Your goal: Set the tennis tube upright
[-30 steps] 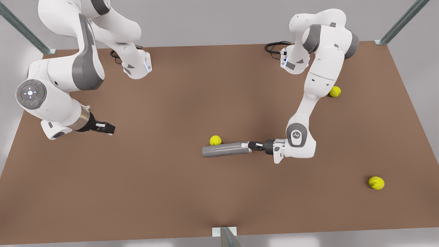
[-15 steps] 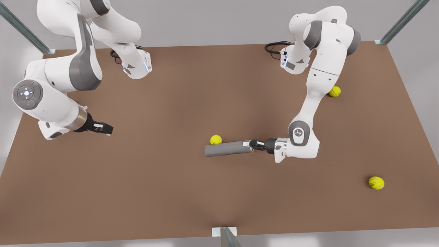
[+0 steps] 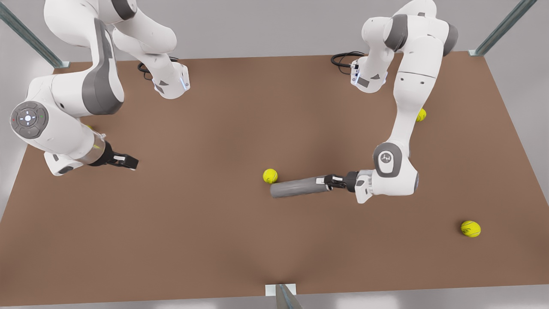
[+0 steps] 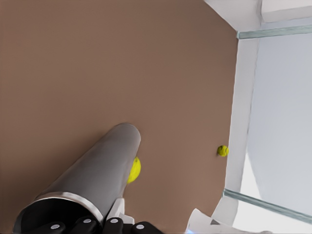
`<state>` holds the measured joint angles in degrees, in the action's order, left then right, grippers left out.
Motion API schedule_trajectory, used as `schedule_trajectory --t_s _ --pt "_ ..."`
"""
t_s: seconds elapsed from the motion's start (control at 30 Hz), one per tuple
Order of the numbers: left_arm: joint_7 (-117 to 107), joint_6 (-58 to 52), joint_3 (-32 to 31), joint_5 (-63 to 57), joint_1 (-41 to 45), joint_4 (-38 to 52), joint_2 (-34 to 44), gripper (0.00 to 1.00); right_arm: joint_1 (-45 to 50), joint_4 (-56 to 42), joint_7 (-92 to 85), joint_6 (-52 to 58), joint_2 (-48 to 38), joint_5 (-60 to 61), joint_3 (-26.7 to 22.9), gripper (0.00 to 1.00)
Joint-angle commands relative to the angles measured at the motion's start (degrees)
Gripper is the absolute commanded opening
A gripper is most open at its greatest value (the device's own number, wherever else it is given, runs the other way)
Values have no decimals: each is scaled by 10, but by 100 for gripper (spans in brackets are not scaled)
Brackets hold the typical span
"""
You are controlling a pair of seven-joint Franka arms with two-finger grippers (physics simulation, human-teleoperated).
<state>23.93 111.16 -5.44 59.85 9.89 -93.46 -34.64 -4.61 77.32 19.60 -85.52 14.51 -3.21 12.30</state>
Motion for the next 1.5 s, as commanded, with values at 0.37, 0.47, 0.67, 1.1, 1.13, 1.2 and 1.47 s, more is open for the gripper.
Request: schedule_trajectory --t_s 0.37,0.47,0.67,1.1,1.13,1.2,1.47 --pt "-56 -64 32 -154 -17 27 48 21 0 0 3 0 0 3 0 100" --pt "-69 -99 46 -196 -18 55 50 21 0 0 3 0 0 2 0 100" --pt "-70 -156 81 -287 -17 88 59 21 -7 0 0 1 0 4 2 100" --pt "-193 -152 98 -477 -17 97 106 21 -7 -1 4 2 0 0 4 100" --pt "-202 -150 98 -490 -16 97 106 21 -6 -1 4 2 0 -1 4 100" --pt "-232 -147 98 -511 -16 96 106 21 -6 -1 4 2 0 -1 4 100" --pt "-319 -103 97 -547 -14 96 102 21 -8 -1 1 2 0 -1 4 100"
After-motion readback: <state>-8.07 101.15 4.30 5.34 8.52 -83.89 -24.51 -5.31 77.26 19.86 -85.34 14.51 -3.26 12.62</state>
